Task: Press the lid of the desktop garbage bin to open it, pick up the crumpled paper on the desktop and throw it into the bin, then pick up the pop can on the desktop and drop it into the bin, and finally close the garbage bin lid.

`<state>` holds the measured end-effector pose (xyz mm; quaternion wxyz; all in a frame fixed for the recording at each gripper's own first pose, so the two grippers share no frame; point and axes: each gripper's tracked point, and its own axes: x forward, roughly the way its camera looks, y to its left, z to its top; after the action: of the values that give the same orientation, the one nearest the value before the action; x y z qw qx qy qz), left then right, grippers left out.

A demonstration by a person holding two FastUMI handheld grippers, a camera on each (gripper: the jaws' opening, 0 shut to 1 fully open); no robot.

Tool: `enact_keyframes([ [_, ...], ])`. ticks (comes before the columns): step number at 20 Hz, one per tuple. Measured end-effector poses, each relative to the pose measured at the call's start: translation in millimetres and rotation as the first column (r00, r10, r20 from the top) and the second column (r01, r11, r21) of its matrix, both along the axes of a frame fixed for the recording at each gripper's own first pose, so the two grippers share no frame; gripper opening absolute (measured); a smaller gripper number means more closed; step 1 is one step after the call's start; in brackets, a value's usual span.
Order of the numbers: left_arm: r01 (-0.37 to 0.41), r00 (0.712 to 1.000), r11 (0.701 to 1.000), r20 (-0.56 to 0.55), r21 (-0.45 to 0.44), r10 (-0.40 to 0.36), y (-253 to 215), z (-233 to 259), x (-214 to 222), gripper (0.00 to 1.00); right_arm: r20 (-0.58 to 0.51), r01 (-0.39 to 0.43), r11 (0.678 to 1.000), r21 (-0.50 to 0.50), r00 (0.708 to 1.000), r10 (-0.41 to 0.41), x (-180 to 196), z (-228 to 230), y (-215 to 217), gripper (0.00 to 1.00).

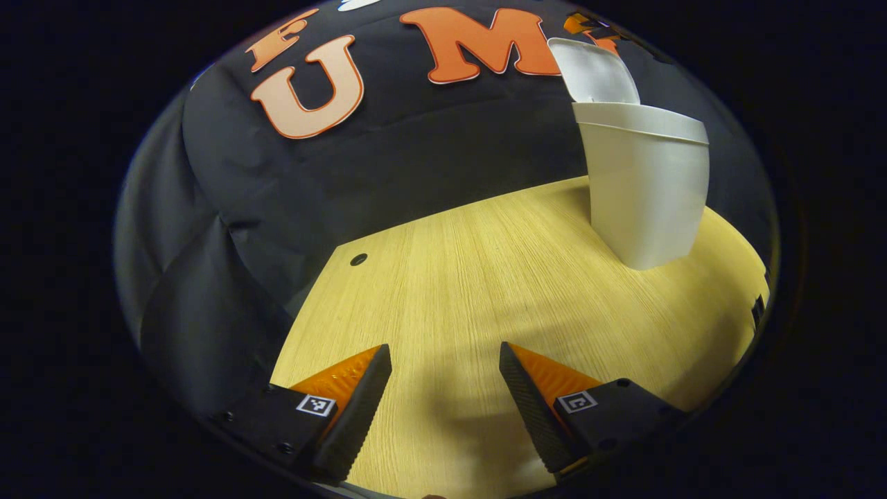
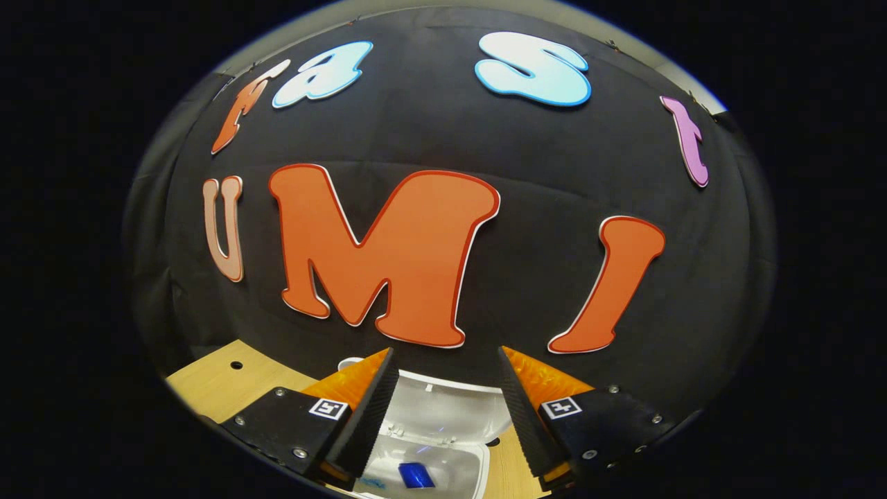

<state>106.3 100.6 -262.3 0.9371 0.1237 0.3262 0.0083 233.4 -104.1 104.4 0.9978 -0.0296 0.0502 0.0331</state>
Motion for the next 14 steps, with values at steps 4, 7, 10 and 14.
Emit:
enact_keyframes([
  [4, -0.021, 1.0, 1.0, -0.006, -0.006, 0.021, 6.0, -2.1, -4.7, 1.0, -0.036, 0.016, 1.0, -0.003, 0.999, -0.016, 18.0, -5.8, 3.4, 0.86],
  [7, -0.036, 0.999, 0.999, -0.001, 0.0, 0.036, 10.7, 0.0, -5.7, 1.0, -0.072, 0.02, 1.0, 0.001, 0.997, -0.02, 25.4, -19.1, 4.4, 0.86],
  [10, -0.022, 1.0, 1.0, 0.01, 0.001, 0.022, 13.8, 1.2, -1.9, 1.0, -0.093, 0.028, 0.999, 0.044, 0.995, -0.024, 24.8, -20.2, 3.4, 0.86],
  [14, 0.011, 1.0, 1.0, 0.011, 0.001, -0.011, 17.8, 3.9, 1.7, 1.0, -0.131, 0.029, 0.994, 0.106, 0.991, -0.014, 5.6, -29.7, 5.1, 0.86],
])
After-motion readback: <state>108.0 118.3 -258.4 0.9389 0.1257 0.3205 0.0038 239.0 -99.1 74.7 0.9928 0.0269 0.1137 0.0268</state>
